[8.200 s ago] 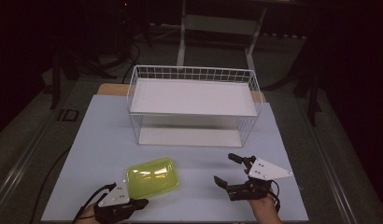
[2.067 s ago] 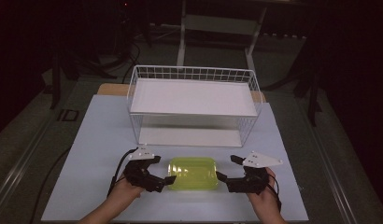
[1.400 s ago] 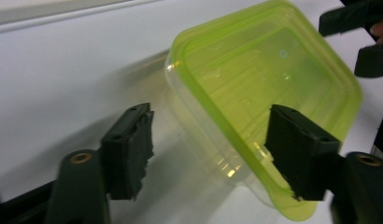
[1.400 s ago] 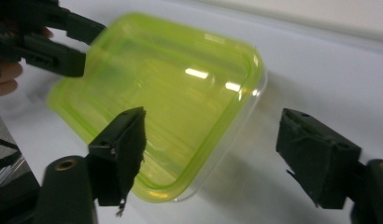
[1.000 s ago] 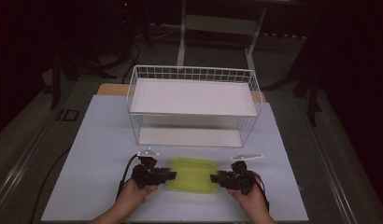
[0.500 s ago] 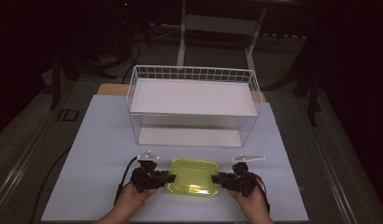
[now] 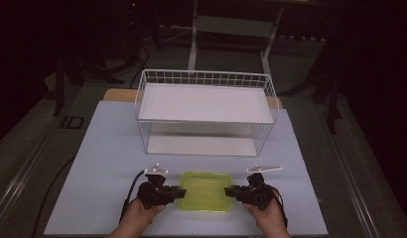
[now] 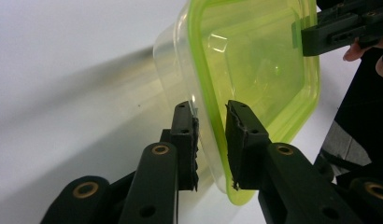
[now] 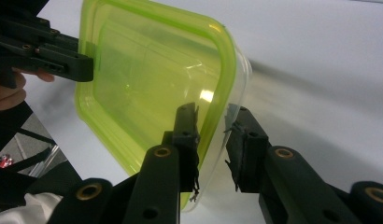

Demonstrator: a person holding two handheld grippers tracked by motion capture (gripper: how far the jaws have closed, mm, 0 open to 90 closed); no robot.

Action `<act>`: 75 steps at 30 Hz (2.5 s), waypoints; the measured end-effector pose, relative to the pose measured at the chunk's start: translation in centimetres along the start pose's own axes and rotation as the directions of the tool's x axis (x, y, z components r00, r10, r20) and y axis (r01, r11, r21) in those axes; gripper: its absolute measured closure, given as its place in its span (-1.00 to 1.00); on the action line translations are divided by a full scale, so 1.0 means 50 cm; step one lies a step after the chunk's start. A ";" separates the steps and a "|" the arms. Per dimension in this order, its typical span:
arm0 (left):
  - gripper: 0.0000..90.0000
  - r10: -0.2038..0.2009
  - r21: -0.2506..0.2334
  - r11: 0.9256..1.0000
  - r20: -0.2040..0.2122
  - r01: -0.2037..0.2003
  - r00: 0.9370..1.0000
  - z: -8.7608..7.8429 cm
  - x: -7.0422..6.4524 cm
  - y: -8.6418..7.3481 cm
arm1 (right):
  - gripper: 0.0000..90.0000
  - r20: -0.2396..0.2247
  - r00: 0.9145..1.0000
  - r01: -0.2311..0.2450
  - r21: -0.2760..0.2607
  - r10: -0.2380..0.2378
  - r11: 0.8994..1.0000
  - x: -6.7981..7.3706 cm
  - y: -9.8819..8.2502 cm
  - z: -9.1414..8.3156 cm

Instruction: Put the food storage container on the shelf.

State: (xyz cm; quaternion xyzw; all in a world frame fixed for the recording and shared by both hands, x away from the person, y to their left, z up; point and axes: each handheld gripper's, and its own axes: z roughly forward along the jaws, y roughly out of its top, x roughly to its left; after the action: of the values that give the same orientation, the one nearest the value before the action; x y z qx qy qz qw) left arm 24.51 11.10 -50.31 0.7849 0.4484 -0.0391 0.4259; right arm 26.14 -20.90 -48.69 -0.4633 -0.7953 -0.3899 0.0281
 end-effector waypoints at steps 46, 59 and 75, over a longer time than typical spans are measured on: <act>0.79 -0.036 -0.175 0.984 -0.073 0.023 0.997 0.021 0.125 0.143 | 0.75 0.129 0.991 0.051 -0.168 -0.029 0.985 -0.041 0.171 0.058; 0.78 -0.064 -0.199 0.979 -0.088 0.045 0.994 0.055 0.153 0.157 | 0.74 0.178 0.984 0.056 -0.184 -0.023 0.981 -0.069 0.186 0.089; 0.67 -0.064 -0.272 0.962 -0.098 0.035 0.993 0.074 0.160 0.162 | 0.64 0.260 0.965 0.081 -0.227 -0.020 0.971 -0.079 0.192 0.107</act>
State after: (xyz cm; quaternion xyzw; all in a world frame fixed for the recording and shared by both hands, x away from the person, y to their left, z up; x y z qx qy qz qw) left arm 36.43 11.95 -51.07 0.7090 0.4909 0.0534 0.5034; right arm 37.37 -17.73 -48.31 -0.4894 -0.7520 -0.4188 -0.1399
